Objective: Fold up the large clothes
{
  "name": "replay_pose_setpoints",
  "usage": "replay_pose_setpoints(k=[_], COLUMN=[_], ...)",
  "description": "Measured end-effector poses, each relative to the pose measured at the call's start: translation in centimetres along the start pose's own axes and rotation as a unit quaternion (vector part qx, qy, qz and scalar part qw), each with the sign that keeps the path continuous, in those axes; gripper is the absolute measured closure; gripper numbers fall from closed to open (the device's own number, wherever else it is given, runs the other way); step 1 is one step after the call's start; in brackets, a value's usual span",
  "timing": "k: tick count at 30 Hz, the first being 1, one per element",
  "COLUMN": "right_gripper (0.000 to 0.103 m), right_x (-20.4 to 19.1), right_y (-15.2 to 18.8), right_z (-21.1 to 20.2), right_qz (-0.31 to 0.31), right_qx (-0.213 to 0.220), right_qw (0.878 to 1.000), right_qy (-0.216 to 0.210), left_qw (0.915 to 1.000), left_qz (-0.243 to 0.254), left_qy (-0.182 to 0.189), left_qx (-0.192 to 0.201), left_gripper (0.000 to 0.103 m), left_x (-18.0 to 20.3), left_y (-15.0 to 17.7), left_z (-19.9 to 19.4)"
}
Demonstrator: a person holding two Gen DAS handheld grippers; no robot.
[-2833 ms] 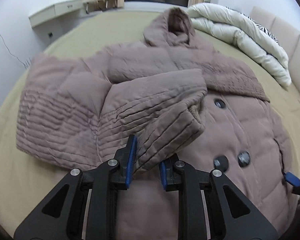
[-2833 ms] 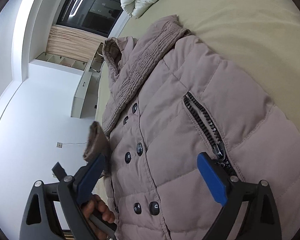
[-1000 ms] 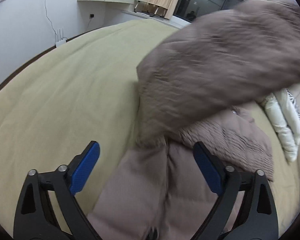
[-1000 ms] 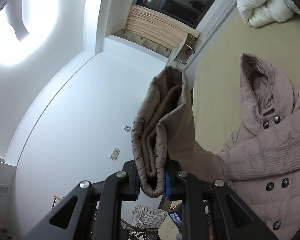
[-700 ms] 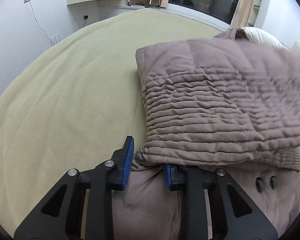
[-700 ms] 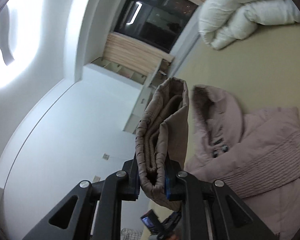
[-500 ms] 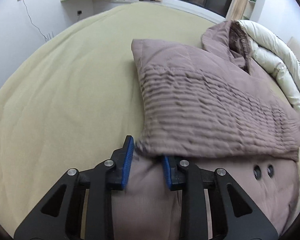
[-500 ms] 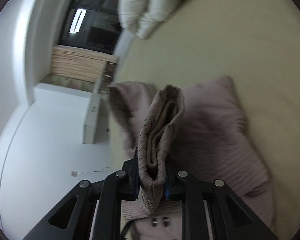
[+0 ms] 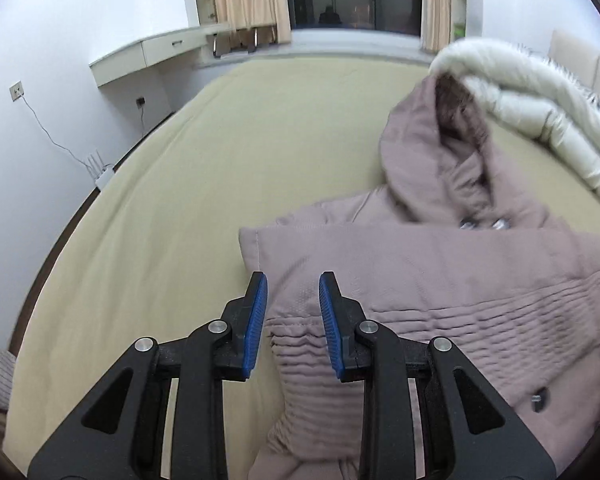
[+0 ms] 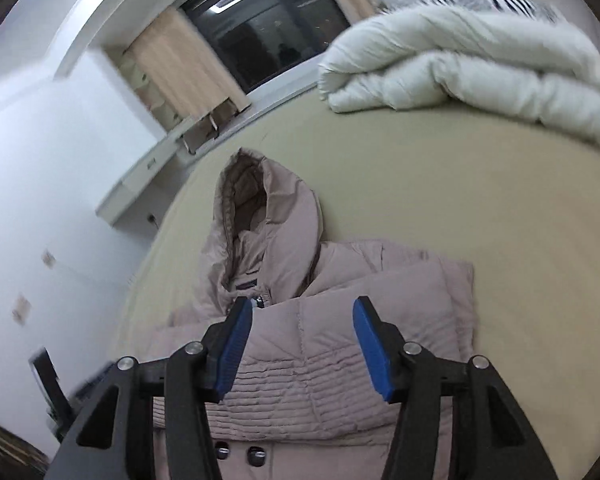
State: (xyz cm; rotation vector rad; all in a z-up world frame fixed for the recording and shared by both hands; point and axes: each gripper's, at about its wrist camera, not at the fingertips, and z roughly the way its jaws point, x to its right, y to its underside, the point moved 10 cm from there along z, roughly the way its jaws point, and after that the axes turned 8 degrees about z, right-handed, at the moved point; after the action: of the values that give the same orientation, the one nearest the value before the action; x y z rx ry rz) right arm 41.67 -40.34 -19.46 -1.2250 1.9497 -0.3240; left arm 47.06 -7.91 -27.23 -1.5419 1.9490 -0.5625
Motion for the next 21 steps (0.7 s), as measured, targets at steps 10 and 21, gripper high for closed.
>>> replay_pose_setpoints(k=[10,21], right_gripper=[0.045,0.036], right_x=[4.9,-1.2], right_y=[8.2,10.1], right_z=[8.2,11.5], right_qz=[-0.144,-0.155], right_qx=[-0.058,-0.116], right_qw=[0.971,0.974], right_qy=[0.182,0.115], left_qw=[0.9987,0.9987], left_qz=[0.003,0.002], left_qy=[0.026,0.038], left_qx=[-0.044,-0.033], left_gripper=[0.077,0.076], left_x=[0.8,2.7], left_y=[1.3,-0.5], left_z=[3.5,3.9])
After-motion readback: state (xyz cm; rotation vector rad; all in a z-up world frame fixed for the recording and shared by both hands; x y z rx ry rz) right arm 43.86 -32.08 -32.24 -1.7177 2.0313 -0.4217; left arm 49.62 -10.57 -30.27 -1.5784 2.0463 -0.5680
